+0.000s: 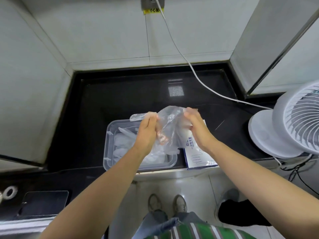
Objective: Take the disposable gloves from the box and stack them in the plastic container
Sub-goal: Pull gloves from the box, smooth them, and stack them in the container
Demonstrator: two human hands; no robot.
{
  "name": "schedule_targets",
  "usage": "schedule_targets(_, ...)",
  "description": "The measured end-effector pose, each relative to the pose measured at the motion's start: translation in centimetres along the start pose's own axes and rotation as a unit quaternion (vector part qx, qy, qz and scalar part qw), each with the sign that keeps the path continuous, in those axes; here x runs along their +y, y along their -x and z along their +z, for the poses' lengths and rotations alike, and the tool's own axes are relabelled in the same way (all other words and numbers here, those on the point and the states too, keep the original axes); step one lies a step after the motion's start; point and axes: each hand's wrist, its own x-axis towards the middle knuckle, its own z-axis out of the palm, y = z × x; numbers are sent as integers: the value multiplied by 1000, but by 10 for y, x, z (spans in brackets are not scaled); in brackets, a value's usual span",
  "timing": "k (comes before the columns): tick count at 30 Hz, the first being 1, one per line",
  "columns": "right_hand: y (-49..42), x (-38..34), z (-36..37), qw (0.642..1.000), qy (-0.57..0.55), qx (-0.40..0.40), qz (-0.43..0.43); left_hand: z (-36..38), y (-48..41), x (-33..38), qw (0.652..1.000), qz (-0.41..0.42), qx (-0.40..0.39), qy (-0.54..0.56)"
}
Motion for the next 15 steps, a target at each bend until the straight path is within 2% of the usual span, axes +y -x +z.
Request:
schedule_targets(2,1,-4,6,997,2,-80,15,-10,3,-1,999,18,-18,-22)
schedule_targets(4,2,-8,15,992,24,-123,12,-21,2,-5,998,24,1,-57)
schedule_targets(10,-3,-1,41,997,77,0,22,-55,-1,-23,989,-65,101,-81)
schedule_targets(12,-5,4,50,992,126,14,25,-66,-1,-25,986,-85,125,-64)
schedule_targets(15,-5,6,64,975,222,21,-6,-82,-3,-31,977,-102,131,-137)
